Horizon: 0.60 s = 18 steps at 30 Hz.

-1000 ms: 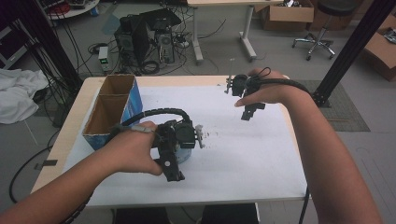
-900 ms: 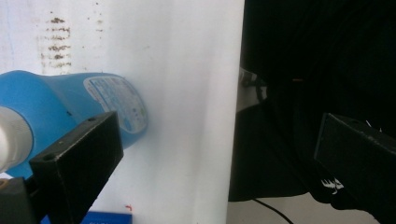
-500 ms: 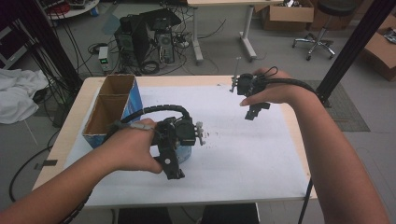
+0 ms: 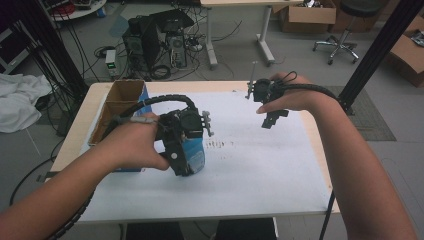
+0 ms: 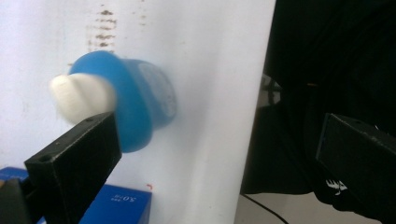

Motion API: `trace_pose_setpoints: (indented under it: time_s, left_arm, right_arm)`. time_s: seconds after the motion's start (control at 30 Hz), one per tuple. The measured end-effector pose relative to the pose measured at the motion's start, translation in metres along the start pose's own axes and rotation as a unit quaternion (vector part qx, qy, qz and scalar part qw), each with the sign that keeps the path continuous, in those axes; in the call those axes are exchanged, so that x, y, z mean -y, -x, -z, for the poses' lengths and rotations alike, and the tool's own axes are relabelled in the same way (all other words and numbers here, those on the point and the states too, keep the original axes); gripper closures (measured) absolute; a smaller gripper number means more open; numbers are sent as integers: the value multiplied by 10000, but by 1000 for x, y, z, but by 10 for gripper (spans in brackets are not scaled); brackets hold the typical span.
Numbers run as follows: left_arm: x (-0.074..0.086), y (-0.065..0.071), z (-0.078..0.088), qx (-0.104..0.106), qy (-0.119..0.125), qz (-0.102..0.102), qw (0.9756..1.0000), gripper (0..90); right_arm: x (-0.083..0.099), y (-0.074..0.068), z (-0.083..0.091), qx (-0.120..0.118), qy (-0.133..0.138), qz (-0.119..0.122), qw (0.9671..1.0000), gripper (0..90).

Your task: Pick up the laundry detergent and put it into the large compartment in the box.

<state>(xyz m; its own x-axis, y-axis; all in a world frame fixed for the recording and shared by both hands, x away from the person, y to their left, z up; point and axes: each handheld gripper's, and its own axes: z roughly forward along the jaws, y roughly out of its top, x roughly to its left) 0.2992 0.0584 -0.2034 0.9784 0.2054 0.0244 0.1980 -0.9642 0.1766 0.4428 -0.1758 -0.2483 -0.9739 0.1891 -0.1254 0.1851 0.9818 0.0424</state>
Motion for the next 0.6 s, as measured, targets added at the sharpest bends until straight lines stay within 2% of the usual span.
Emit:
trace_pose_setpoints:
  time_s: [0.27,0.6]
  left_arm:
    - [7,-17,3,-77,105,321,9994,5]
    - [8,-33,-6,-36,-85,610,9981,5]
  right_arm:
    - [-5,-2,-1,9,0,46,10000,157]
    - [-3,-2,-1,15,-3,13,10000,158]
